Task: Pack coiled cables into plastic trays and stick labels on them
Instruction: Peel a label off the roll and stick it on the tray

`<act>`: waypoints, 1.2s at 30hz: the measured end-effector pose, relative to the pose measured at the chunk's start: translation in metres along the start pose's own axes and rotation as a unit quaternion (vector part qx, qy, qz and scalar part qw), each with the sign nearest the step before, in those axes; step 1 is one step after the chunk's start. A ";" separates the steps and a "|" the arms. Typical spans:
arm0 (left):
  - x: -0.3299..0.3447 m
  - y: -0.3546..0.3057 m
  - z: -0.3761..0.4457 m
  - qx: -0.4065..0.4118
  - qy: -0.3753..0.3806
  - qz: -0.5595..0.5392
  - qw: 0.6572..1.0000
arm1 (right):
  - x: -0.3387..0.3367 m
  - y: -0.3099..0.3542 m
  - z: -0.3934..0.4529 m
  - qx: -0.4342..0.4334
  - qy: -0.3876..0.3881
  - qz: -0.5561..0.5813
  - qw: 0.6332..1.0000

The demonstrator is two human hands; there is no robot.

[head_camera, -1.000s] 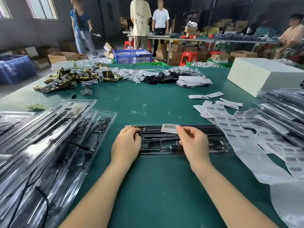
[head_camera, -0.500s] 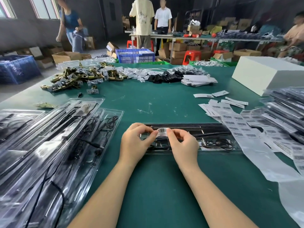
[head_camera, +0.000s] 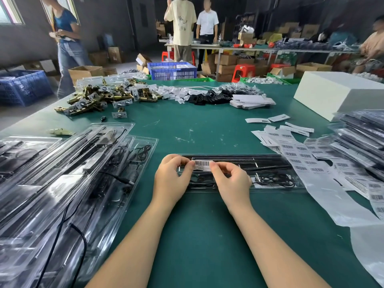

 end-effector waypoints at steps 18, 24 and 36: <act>-0.009 0.022 -0.001 -0.135 0.005 0.118 0.984 | 0.012 0.003 0.002 -0.058 0.044 -0.222 0.972; -0.011 0.014 -0.003 -0.103 -0.003 0.143 0.984 | 0.012 0.006 0.001 -0.068 0.045 -0.230 0.970; -0.014 0.001 -0.004 -0.030 -0.022 0.159 0.987 | 0.022 0.025 -0.009 -0.194 0.125 -0.288 0.929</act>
Point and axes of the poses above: each hand's wrist, its own z-axis towards the middle knuckle, its own x-axis out of the palm, y = z × x, the point moved 8 cm from there along z, towards the middle knuckle, and after that the axes turned 11 degrees about -x, right-handed, at the moved point
